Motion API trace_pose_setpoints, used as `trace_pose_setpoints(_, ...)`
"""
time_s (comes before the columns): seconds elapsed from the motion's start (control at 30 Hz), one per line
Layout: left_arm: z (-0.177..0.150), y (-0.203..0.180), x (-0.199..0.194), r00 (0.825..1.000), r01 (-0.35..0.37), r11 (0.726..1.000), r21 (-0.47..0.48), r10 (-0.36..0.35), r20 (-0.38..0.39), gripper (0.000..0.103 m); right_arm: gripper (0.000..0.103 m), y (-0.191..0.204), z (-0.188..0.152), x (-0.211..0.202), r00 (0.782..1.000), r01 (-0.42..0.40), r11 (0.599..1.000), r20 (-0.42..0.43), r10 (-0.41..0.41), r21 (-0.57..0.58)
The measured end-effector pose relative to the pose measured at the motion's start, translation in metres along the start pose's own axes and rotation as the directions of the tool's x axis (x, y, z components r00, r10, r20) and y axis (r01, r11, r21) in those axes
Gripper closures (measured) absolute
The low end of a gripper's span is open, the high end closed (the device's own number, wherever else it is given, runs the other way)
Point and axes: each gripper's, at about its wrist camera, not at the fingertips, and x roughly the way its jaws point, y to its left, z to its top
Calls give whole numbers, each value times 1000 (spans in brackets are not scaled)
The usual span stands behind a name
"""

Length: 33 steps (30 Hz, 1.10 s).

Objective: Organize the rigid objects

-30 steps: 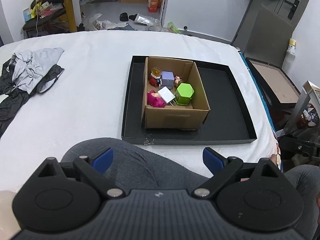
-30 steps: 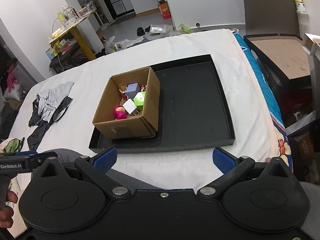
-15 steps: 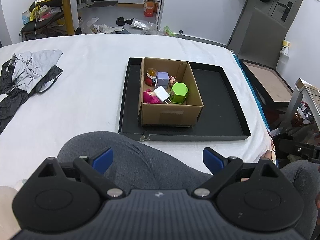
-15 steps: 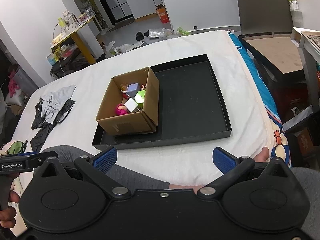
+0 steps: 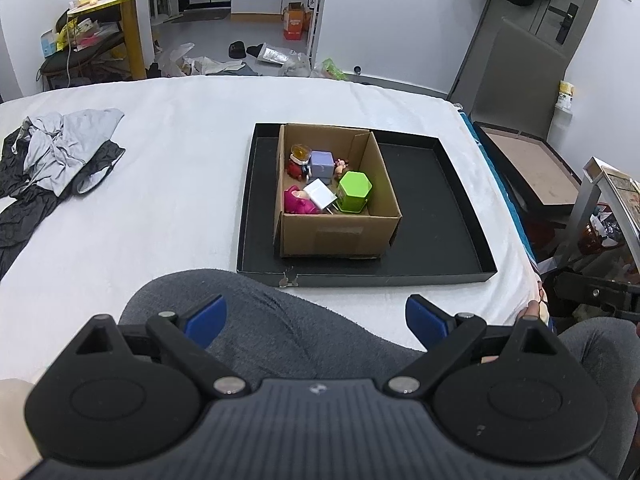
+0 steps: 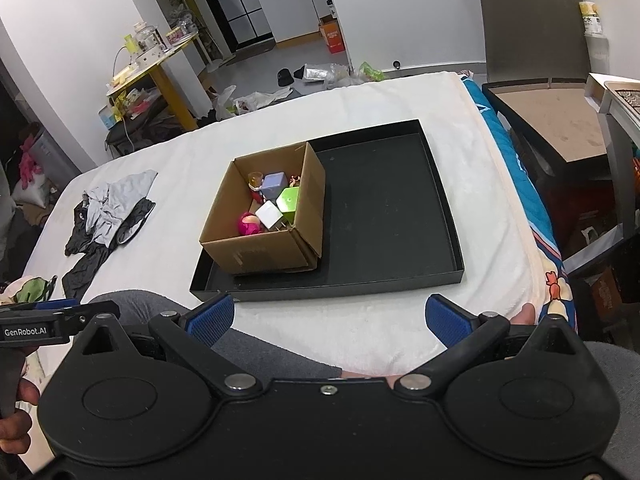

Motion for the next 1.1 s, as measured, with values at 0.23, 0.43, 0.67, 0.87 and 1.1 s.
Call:
trace_pose_setpoints(0.23,0,0,-1,1000,-1,1000,2,1,2,8,0,2,-1,1,1000,-4,1000,-3,4,1)
trace_pose_setpoints(0.43,0,0,-2,1000,1,1000,3,-1,1,8,0,2,0,0,1000,1,1000,-5,-1,-5)
trace_pose_setpoints(0.67,-1,0,-2,1000,2,1000,5,-2,-3,8,0,1,1,0,1000,0,1000,-5,0,-1)
trace_pose_setpoints(0.87,-1,-1,-1,1000,-1,1000,6,1,-7,8,0,0,2,-4,1000,-21,1000,-3,21,1)
trace_pose_setpoints(1.1,-2,-2,0,1000,-2,1000,10,2,-7,8,0,4,2,-7,1000,-26,1000,2,26,-4)
